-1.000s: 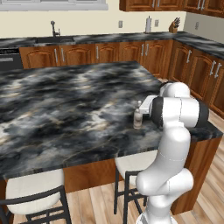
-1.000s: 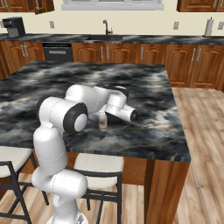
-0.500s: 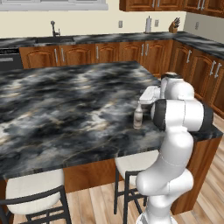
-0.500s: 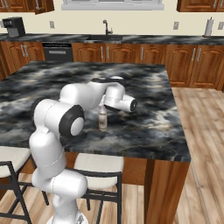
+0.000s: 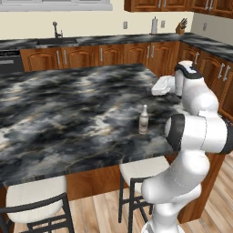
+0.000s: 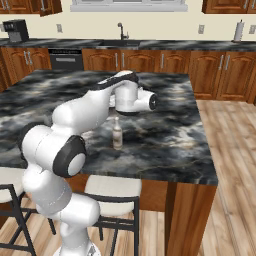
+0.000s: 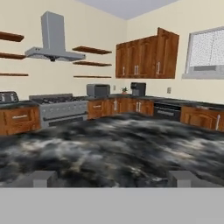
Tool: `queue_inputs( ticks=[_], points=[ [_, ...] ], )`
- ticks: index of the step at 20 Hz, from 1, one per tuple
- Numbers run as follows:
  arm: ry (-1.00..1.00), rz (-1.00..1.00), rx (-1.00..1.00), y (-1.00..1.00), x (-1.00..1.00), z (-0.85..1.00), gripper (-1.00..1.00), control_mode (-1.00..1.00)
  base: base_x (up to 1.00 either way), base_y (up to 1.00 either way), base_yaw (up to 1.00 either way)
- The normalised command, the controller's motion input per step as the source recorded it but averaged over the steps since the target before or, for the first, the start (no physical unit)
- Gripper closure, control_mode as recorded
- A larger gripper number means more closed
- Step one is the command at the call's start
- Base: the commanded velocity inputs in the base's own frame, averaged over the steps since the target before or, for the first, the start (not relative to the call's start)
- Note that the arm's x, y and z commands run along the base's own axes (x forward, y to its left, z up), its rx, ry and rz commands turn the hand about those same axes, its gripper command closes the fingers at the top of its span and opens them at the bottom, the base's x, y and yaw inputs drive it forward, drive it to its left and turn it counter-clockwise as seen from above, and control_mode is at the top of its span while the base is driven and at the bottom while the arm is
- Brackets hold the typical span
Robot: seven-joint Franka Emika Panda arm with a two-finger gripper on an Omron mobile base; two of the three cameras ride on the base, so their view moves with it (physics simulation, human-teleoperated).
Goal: Get the candle and the liquor from the cabinet and move them to the dining counter.
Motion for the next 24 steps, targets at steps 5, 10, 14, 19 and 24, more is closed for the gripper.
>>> queue_inputs(
  ticks=[5,10,14,19,24],
  points=[
    [0.13,-0.16,-0.07,0.07,-0.95,0.85,-1.0,-1.0,0.0,0.0,0.0],
    [0.19,-0.21,-0.09,0.32,-0.87,0.81,-1.0,-1.0,0.0,0.0,0.0],
    [0.19,-0.21,-0.1,0.33,-0.95,0.59,-1.0,-1.0,0.0,0.0,0.0],
    [0.17,-0.19,-0.05,0.15,-1.0,0.36,-1.0,-1.0,0.0,0.0,0.0],
    [0.15,-0.25,-0.02,0.15,-1.0,0.29,-1.0,-1.0,0.0,0.0,0.0]
  ],
)
